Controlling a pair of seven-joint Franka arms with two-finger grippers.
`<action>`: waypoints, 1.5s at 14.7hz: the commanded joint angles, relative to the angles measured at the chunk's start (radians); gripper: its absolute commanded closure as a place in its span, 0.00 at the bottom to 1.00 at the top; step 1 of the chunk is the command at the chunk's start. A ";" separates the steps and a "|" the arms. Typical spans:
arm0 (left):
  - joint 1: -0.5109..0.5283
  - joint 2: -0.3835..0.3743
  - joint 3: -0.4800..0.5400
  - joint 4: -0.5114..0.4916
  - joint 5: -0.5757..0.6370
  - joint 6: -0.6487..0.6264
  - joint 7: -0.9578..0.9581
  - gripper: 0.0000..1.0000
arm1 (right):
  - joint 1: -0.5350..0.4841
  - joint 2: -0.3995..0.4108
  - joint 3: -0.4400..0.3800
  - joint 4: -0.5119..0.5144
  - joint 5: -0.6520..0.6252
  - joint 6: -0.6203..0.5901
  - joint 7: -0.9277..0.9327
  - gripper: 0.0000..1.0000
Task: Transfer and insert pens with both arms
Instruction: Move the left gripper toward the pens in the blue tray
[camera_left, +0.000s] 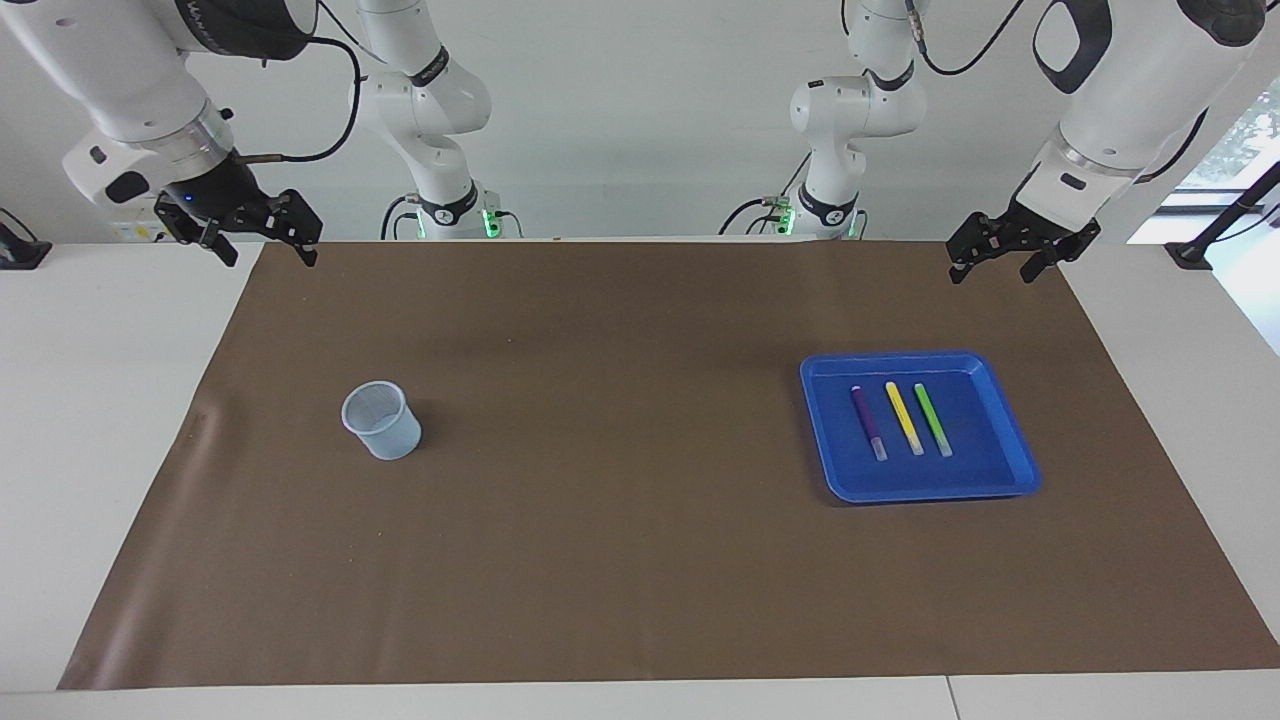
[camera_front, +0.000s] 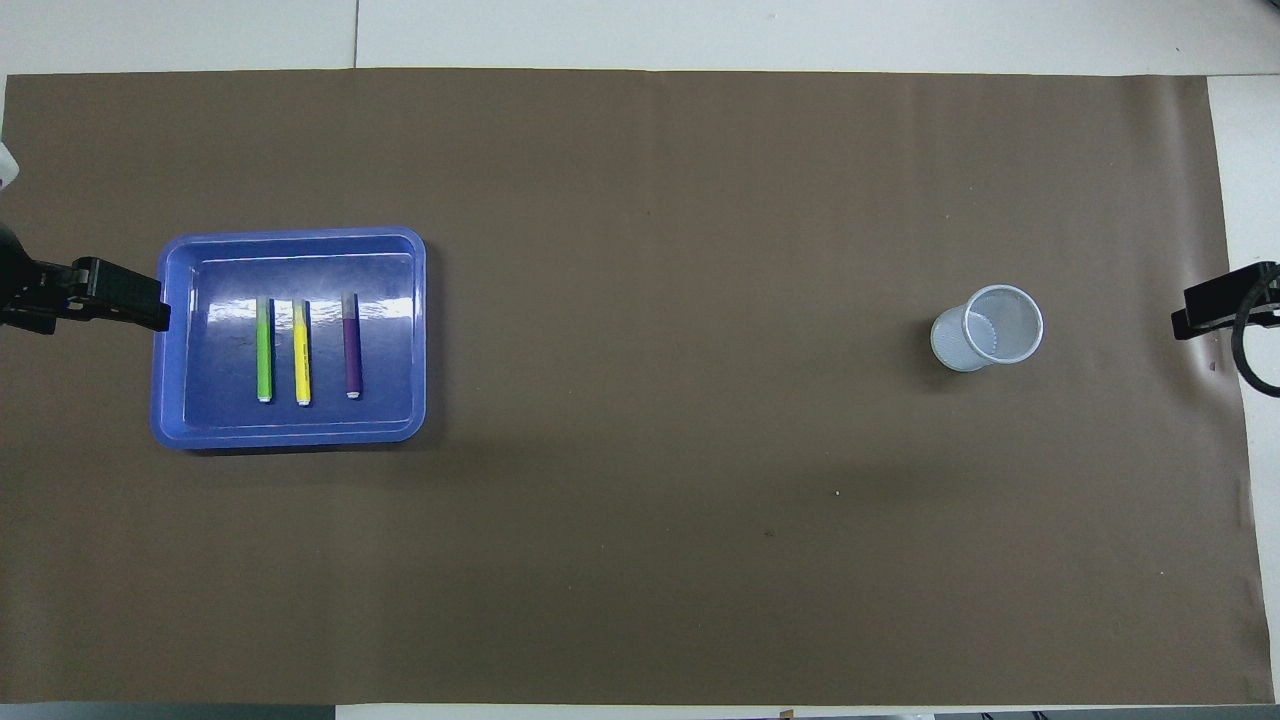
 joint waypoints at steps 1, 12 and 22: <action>0.000 -0.026 0.000 -0.028 0.021 0.006 -0.009 0.00 | -0.007 -0.002 0.007 0.007 0.022 0.003 0.013 0.00; -0.003 -0.029 0.000 -0.045 0.021 0.030 -0.011 0.00 | -0.007 -0.002 0.007 0.003 0.022 0.009 0.013 0.00; -0.047 -0.010 -0.005 -0.407 0.019 0.515 -0.024 0.00 | -0.007 -0.005 0.023 0.003 0.026 0.003 0.013 0.00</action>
